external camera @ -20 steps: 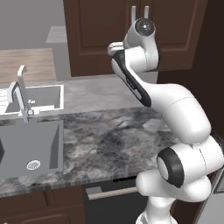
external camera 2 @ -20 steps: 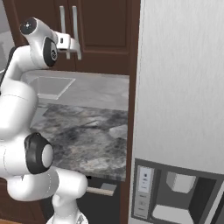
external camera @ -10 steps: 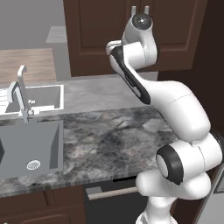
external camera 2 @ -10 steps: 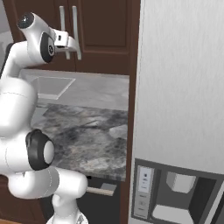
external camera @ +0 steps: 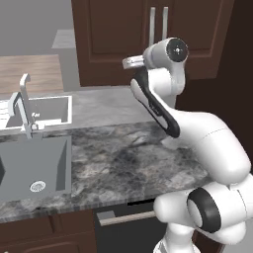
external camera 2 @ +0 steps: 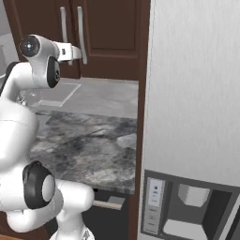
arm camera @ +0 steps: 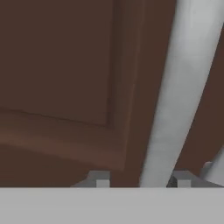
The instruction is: Open the cabinet. Pick the spray and place it next to the sink. Then close the cabinet.
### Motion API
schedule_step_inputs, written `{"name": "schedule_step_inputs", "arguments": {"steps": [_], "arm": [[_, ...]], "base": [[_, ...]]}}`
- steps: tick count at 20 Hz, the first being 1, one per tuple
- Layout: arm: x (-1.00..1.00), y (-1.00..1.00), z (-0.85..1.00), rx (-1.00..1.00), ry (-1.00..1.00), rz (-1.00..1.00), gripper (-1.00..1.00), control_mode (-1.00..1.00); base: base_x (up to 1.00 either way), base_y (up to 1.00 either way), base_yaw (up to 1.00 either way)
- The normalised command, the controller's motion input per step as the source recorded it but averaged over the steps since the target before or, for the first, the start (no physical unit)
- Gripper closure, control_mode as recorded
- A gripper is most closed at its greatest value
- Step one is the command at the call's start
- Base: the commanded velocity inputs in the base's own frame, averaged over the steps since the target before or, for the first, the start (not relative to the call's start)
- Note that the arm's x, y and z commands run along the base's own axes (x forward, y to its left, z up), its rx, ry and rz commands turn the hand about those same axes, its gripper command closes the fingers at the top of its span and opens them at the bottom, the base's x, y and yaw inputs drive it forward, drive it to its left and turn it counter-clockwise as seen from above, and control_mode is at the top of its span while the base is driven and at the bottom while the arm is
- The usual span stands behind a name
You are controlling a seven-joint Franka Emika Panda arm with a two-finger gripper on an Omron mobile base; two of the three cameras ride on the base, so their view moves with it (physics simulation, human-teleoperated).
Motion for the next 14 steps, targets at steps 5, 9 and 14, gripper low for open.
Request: {"name": "schedule_step_inputs", "arguments": {"steps": [5, 9, 14], "arm": [[-0.98, 0.8, 0.23, 0.0, 0.0, 0.25, 1.0, -1.0], [-1.0, 1.0, 0.39, -0.03, 0.02, 0.27, 1.0, -1.0], [-1.0, 1.0, 0.41, -0.06, 0.03, 0.26, 1.0, -1.0]], "base": [[0.0, 0.0, 0.0], [0.0, 0.0, 0.0], [0.0, 0.0, 0.0]]}}
